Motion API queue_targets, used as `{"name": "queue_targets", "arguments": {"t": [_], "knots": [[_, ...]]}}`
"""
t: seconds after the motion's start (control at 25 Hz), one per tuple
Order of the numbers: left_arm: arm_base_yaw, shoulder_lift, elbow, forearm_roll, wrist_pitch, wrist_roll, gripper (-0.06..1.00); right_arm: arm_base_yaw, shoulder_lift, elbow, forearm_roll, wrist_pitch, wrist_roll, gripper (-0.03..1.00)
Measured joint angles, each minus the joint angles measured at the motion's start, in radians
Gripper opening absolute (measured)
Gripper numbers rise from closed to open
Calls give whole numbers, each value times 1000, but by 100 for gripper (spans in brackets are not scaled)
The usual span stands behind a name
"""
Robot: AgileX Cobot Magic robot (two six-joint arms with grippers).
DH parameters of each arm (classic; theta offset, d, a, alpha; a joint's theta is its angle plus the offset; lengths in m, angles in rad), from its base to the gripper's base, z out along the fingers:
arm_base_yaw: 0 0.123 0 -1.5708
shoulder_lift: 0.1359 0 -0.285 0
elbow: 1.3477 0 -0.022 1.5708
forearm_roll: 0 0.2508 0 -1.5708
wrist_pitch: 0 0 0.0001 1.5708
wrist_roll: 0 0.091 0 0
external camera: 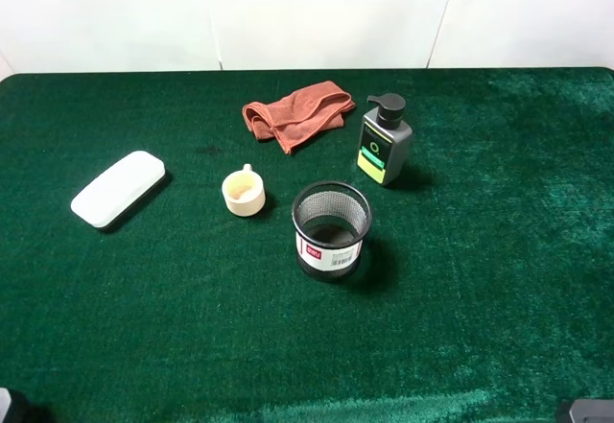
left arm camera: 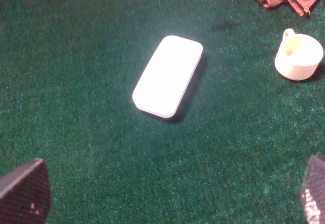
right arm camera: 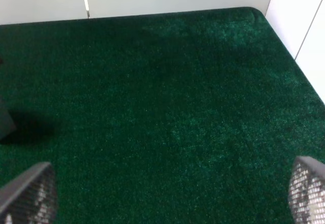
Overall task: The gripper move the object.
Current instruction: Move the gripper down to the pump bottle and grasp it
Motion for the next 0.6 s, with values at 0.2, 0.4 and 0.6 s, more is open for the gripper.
{"name": "queue_targets", "arguments": {"t": [0.2,0.4,0.6], "knots": [[0,0,0,0,0,0,99,0,0,0,0,0,0,69],[0,0,0,0,0,0,99,0,0,0,0,0,0,69],[0,0,0,0,0,0,99,0,0,0,0,0,0,69]]}}
